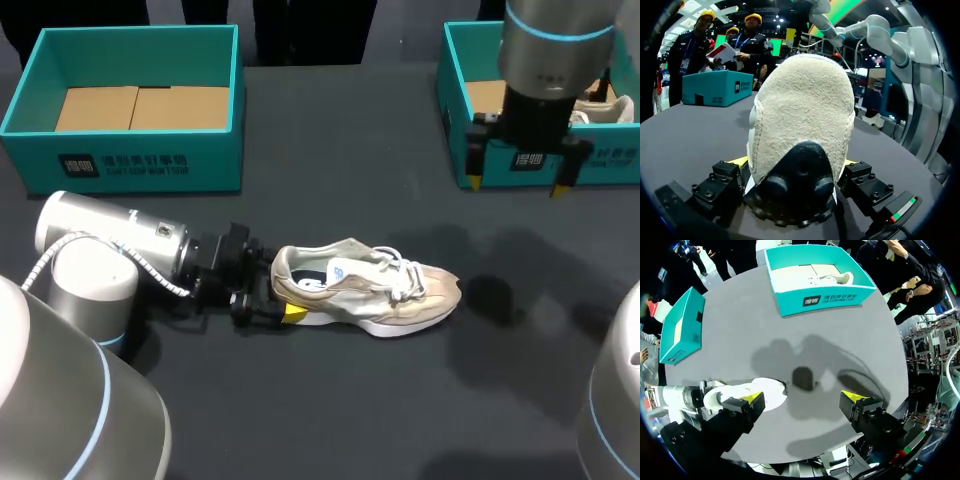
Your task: Take the shoe out of the shoebox, open the shoe tongue, remove and reinsert the insole, then place the shoe into the shoebox
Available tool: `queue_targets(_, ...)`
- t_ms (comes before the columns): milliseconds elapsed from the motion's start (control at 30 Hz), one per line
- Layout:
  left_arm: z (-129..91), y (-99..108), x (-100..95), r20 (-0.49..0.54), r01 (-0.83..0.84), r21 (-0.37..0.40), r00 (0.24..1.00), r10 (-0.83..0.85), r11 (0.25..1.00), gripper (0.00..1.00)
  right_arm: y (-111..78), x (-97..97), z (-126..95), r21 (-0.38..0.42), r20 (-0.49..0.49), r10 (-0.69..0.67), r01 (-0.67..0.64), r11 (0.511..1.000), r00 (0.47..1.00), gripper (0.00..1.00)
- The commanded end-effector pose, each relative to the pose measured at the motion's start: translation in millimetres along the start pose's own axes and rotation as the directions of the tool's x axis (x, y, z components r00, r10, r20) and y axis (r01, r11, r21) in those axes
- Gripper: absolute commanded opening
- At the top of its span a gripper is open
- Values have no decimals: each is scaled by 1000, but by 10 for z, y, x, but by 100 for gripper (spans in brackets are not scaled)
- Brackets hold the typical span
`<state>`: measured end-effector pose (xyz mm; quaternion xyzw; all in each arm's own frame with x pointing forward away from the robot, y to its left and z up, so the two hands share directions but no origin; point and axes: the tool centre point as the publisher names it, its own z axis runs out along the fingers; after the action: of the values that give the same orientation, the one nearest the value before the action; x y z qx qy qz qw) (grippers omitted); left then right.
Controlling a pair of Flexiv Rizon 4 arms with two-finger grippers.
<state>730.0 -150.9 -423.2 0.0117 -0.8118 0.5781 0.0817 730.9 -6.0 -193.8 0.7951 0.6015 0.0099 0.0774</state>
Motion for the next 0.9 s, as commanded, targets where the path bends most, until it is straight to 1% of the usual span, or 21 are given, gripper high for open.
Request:
queue_targets(33, 56, 29, 10, 2, 1, -1, 1000, -1, 1000, 0, -114, 295, -104, 11, 45, -38, 38, 999, 998, 100)
queue_targets(400, 56, 29, 10, 2, 1, -1, 1000, -1, 1000, 0, -114, 295, -104, 11, 45, -38, 38, 999, 998, 100)
queue_targets(467, 56, 29, 10, 2, 1, -1, 1000, -1, 1000, 0, -222, 480, -147, -36, 16, -47, 48, 998, 999, 100)
queue_targets(533, 56, 29, 10, 2, 1, -1, 1000, -1, 1000, 0, -337, 706, -141, -40, 63, -9, 12, 999, 998, 100)
queue_targets(567, 56, 29, 10, 2, 1, -1, 1000, -1, 1000, 0, -395, 798, -140, -53, 67, -15, 19, 998, 998, 100)
queue_targets(600, 56, 29, 10, 2, 1, -1, 1000, -1, 1000, 0, -454, 906, -140, -55, 49, -30, 32, 998, 998, 100)
queue_targets(667, 56, 29, 10, 2, 1, -1, 1000, -1, 1000, 0, -559, 1098, -127, -55, 72, -29, 33, 998, 997, 100)
queue_targets(700, 56, 29, 10, 2, 1, -1, 1000, -1, 1000, 0, -600, 1173, -123, -54, 64, -39, 43, 998, 997, 100)
queue_targets(767, 56, 29, 10, 2, 1, -1, 1000, -1, 1000, 0, -679, 1338, -116, -50, 102, -41, 46, 998, 994, 100)
queue_targets(833, 56, 29, 10, 2, 1, -1, 1000, -1, 1000, 0, -746, 1474, -124, -44, 99, -47, 51, 998, 994, 100)
queue_targets(867, 56, 29, 10, 2, 1, -1, 1000, -1, 1000, 0, -773, 1538, -118, -31, 119, -48, 52, 998, 992, 100)
queue_targets(900, 56, 29, 10, 2, 1, -1, 1000, -1, 1000, 0, -802, 1601, -120, -18, 106, -56, 59, 998, 993, 100)
